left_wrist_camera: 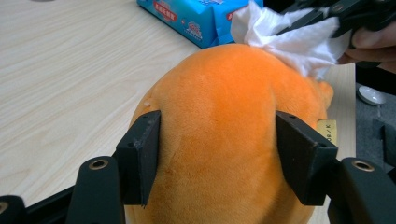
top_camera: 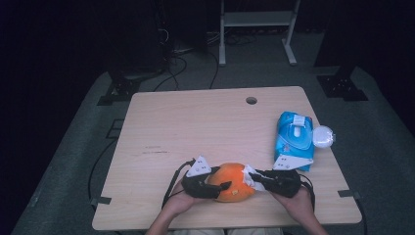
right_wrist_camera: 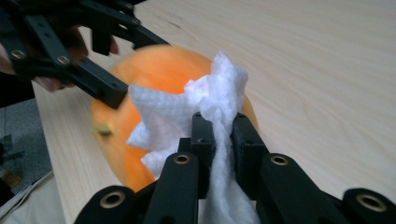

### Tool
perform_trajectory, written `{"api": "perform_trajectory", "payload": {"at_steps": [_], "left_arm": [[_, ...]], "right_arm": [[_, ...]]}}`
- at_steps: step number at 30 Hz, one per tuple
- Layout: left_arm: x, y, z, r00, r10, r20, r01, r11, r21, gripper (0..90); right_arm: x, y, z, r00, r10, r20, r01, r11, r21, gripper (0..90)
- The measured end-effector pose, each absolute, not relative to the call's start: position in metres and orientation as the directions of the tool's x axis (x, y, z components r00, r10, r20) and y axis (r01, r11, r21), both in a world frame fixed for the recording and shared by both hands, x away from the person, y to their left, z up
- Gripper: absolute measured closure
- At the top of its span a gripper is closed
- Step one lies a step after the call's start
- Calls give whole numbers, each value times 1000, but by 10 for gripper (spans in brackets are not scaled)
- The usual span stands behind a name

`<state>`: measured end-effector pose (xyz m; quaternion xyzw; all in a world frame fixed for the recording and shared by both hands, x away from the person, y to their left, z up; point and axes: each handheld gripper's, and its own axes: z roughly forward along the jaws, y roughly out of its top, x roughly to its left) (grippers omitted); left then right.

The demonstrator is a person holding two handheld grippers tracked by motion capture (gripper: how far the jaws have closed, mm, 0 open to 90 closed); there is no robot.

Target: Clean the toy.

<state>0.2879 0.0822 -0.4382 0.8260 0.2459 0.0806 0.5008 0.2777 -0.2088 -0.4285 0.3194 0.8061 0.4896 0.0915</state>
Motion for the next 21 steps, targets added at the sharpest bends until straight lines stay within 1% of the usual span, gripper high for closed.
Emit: {"api": "perform_trajectory", "payload": {"at_steps": [2, 6, 8, 10, 12, 13, 15, 18, 20, 21], "left_arm": [[286, 82, -438, 869, 483, -106, 321, -386, 865, 350], [284, 84, -440, 878, 465, -112, 314, -384, 868, 338], [284, 84, -437, 895, 429, -121, 307, -397, 865, 297], [283, 85, -434, 913, 382, -145, 308, -412, 858, 247], [281, 86, -430, 937, 330, -113, 262, -451, 853, 211], [280, 87, -429, 938, 331, -102, 252, -451, 856, 209], [283, 87, -429, 925, 356, -130, 282, -418, 864, 174], [285, 84, -432, 917, 383, -108, 284, -440, 852, 129], [286, 83, -435, 917, 380, -122, 294, -436, 850, 147], [285, 83, -437, 919, 375, -121, 292, -441, 848, 199]], "right_arm": [[275, -211, -430, -787, 583, 201, 434, 292, 852, 806], [264, -199, -420, -836, 523, 165, 366, 307, 878, 805], [265, -197, -420, -841, 521, 148, 356, 326, 876, 806], [267, -199, -424, -844, 511, 165, 372, 336, 865, 806], [269, -200, -426, -863, 470, 186, 382, 367, 848, 804], [268, -199, -426, -870, 457, 183, 378, 381, 844, 804], [267, -199, -425, -880, 442, 174, 368, 401, 839, 804], [269, -199, -425, -880, 438, 183, 368, 387, 845, 803], [269, -197, -424, -882, 436, 180, 362, 381, 851, 802], [269, -196, -423, -882, 433, 186, 365, 376, 852, 802]]}}
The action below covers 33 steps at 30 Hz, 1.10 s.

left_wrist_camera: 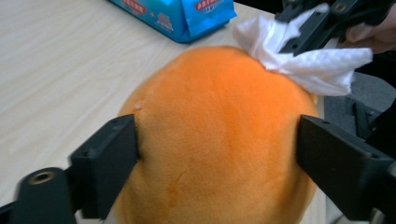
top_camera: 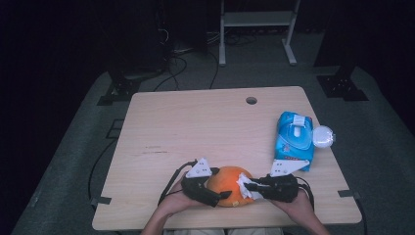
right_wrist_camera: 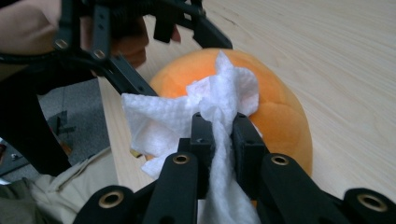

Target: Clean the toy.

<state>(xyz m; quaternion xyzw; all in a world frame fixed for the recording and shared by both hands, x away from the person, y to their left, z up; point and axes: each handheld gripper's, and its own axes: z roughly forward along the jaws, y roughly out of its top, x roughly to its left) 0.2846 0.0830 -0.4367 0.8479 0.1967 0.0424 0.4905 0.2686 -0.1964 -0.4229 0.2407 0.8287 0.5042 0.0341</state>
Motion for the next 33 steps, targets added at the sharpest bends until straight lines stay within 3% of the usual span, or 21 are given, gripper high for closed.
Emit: {"api": "perform_trajectory", "payload": {"at_steps": [5, 7, 11, 16, 18, 20, 22, 24, 26, 29, 33], "left_arm": [[276, 78, -433, 915, 403, -29, 237, -475, 847, 377], [277, 79, -432, 911, 411, -31, 238, -464, 853, 405], [278, 82, -431, 923, 379, -60, 244, -460, 854, 363], [289, 84, -431, 895, 419, -151, 326, -387, 863, 97], [293, 83, -438, 885, 424, -190, 367, -388, 846, 74], [293, 80, -442, 880, 428, -203, 382, -387, 839, 94], [289, 79, -437, 883, 449, -139, 336, -397, 854, 239], [283, 79, -431, 872, 488, -40, 260, -393, 882, 309], [281, 79, -428, 842, 538, 32, 224, -404, 887, 323], [286, 83, -433, 839, 543, -14, 269, -392, 880, 308], [288, 87, -435, 831, 555, -41, 297, -380, 876, 304]], "right_arm": [[269, -188, -420, -880, 441, 178, 358, 367, 859, 803], [272, -191, -421, -857, 482, 181, 378, 350, 857, 804], [280, -205, -426, -797, 548, 254, 471, 300, 830, 803], [275, -199, -424, -834, 516, 195, 415, 356, 837, 802], [277, -200, -424, -836, 501, 221, 427, 344, 836, 799], [278, -200, -424, -832, 506, 228, 435, 339, 834, 799], [280, -199, -422, -825, 519, 223, 436, 335, 835, 799], [282, -199, -420, -820, 524, 230, 438, 315, 842, 799], [283, -198, -417, -819, 523, 236, 431, 290, 855, 799], [284, -189, -417, -824, 529, 203, 410, 308, 858, 799], [291, -194, -432, -786, 580, 214, 457, 311, 834, 799]]}}
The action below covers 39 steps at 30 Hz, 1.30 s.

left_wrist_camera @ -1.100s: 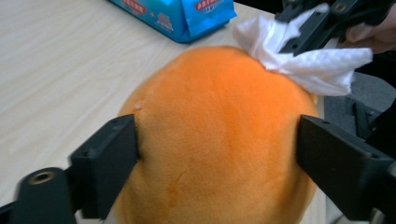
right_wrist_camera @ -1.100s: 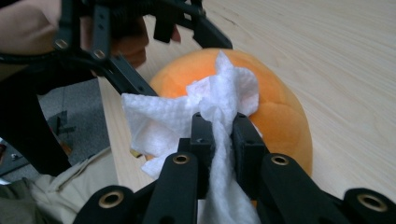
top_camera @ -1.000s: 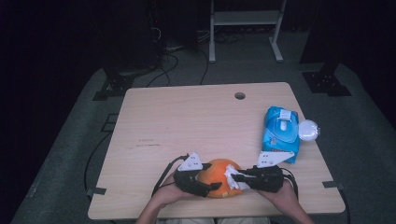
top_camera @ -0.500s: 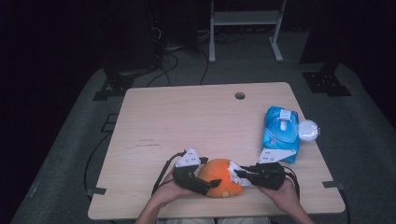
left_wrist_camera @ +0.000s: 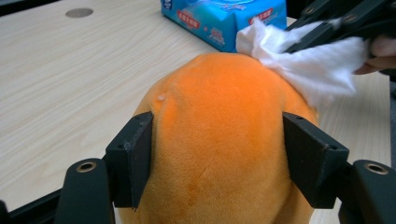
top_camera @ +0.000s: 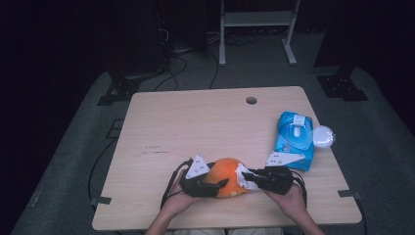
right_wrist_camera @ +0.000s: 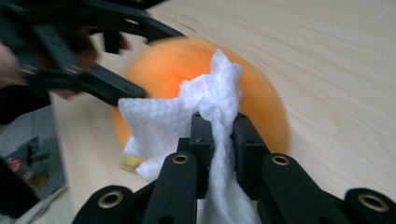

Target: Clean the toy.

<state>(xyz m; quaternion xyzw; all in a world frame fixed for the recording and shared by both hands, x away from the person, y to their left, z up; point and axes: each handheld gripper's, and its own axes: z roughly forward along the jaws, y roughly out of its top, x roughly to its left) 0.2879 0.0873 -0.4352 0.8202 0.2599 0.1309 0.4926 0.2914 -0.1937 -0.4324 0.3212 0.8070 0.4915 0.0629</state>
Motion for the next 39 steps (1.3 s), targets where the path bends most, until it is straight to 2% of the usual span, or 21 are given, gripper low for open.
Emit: {"api": "perform_trajectory", "payload": {"at_steps": [4, 9, 14, 19, 21, 23, 25, 29, 32, 34, 37, 39], "left_arm": [[292, 90, -438, 819, 568, -83, 334, -353, 874, 277], [291, 90, -439, 819, 567, -82, 331, -350, 876, 257], [283, 78, -437, 841, 541, -17, 272, -395, 877, 251], [277, 70, -436, 852, 523, 33, 233, -435, 870, 249], [277, 72, -433, 860, 510, 17, 238, -430, 871, 222], [282, 79, -429, 855, 516, -50, 279, -377, 883, 193], [287, 86, -427, 837, 537, -103, 322, -333, 886, 190], [287, 81, -435, 839, 536, -89, 325, -364, 873, 228], [283, 72, -431, 855, 517, -45, 282, -391, 876, 232], [281, 72, -427, 864, 503, -32, 267, -401, 876, 196], [284, 81, -425, 861, 504, -73, 291, -368, 883, 156], [287, 84, -428, 853, 512, -95, 329, -387, 861, 130]], "right_arm": [[290, -201, -437, -750, 614, 247, 497, 276, 823, 799], [281, -184, -426, -794, 578, 189, 418, 295, 859, 799], [295, -200, -437, -730, 642, 234, 509, 282, 813, 800], [282, -186, -420, -785, 593, 177, 411, 284, 866, 799], [284, -185, -422, -778, 606, 162, 416, 305, 857, 800], [288, -190, -430, -765, 612, 202, 451, 283, 846, 800], [289, -193, -432, -752, 631, 192, 458, 290, 840, 801], [284, -187, -424, -761, 626, 169, 427, 287, 858, 801], [274, -175, -412, -812, 565, 143, 364, 299, 882, 801], [273, -171, -413, -811, 578, 91, 344, 345, 873, 802], [281, -181, -423, -787, 602, 136, 393, 319, 862, 803], [282, -186, -421, -773, 620, 131, 398, 314, 862, 803]]}}
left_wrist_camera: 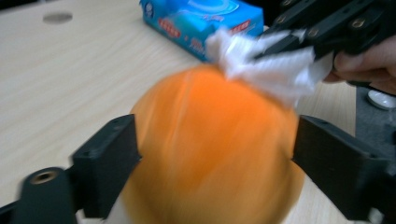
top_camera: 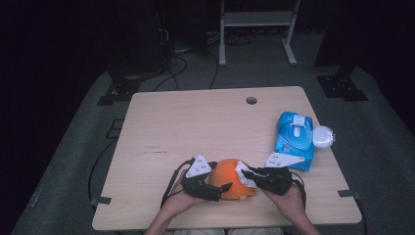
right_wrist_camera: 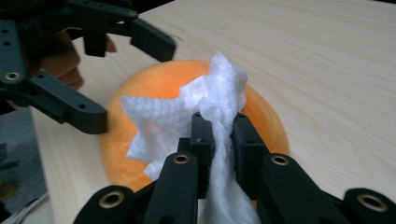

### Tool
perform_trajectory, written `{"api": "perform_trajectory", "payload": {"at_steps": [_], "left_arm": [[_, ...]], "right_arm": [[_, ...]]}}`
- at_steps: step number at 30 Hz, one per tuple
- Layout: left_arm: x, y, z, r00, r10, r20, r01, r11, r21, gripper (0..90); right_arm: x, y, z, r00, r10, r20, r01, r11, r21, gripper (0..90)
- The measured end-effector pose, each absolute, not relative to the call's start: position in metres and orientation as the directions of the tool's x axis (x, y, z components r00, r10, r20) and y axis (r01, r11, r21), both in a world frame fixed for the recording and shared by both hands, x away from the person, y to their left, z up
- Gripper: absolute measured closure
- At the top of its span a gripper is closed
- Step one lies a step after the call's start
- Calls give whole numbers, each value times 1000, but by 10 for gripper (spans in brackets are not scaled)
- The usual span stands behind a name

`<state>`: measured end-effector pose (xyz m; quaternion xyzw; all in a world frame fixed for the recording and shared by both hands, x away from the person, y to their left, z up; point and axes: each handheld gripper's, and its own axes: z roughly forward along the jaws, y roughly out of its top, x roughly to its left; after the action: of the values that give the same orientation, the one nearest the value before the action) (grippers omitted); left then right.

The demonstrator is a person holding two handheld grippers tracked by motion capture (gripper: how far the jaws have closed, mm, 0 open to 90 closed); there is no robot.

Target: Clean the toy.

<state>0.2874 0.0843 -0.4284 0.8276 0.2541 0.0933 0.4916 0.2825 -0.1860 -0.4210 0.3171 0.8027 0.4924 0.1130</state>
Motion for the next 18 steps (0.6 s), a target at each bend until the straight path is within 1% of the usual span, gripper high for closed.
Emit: {"api": "perform_trajectory", "payload": {"at_steps": [1, 2, 3, 4, 7, 8, 9, 11, 12, 13, 15, 16, 18], "left_arm": [[289, 85, -432, 848, 516, -118, 353, -384, 853, 134], [289, 84, -434, 847, 515, -130, 364, -385, 848, 161], [288, 82, -435, 848, 517, -115, 354, -391, 850, 190], [286, 80, -434, 850, 518, -100, 342, -398, 851, 212], [281, 72, -430, 861, 506, -57, 306, -425, 852, 220], [280, 71, -429, 865, 499, -54, 299, -427, 853, 211], [281, 73, -428, 867, 493, -66, 303, -418, 856, 197], [285, 80, -428, 858, 500, -115, 335, -376, 864, 174], [287, 83, -428, 850, 509, -135, 359, -373, 856, 149], [289, 84, -430, 844, 516, -147, 378, -376, 846, 115], [291, 84, -436, 842, 507, -184, 412, -385, 826, 108], [292, 82, -440, 842, 502, -195, 421, -387, 820, 118], [288, 78, -440, 852, 501, -154, 388, -407, 827, 192]], "right_arm": [[283, -187, -420, -771, 624, 129, 397, 313, 862, 803], [283, -187, -420, -769, 621, 152, 412, 299, 861, 802], [282, -186, -418, -766, 621, 167, 421, 287, 860, 802], [280, -183, -416, -774, 615, 151, 403, 295, 866, 802], [271, -171, -407, -807, 581, 107, 351, 325, 878, 802], [271, -169, -408, -808, 583, 85, 341, 345, 875, 802], [273, -171, -410, -806, 587, 84, 346, 350, 871, 803], [279, -180, -416, -790, 597, 143, 393, 313, 865, 803], [282, -185, -418, -782, 601, 168, 411, 294, 863, 803], [283, -188, -418, -774, 610, 171, 417, 286, 863, 803], [283, -191, -416, -768, 619, 166, 417, 286, 863, 802], [283, -191, -416, -769, 619, 162, 415, 290, 862, 802], [281, -187, -415, -768, 623, 151, 410, 297, 863, 801]]}}
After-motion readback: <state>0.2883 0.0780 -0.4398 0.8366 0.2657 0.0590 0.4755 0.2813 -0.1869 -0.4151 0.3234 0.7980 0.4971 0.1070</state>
